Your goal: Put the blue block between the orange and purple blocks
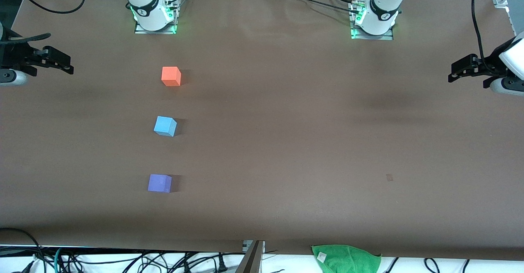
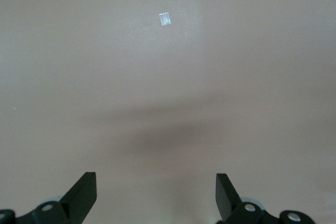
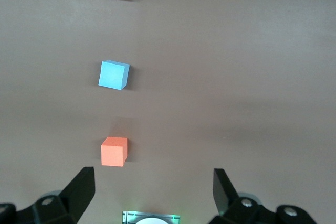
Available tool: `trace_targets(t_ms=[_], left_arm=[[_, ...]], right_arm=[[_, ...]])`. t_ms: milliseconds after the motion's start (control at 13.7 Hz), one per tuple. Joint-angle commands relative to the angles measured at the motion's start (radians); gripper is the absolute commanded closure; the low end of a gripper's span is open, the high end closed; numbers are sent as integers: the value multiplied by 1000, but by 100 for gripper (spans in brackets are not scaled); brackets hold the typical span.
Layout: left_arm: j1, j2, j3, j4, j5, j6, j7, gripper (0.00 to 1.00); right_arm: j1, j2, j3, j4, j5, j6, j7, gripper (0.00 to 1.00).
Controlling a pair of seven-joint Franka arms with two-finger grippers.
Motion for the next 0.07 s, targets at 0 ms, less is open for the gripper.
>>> trace_targets(t_ms=[0], left_arm=[[0,12,-1,31,-17,-21,-7,0]], right_arm=[[-10,6,10,10,-12,4,-2,1]])
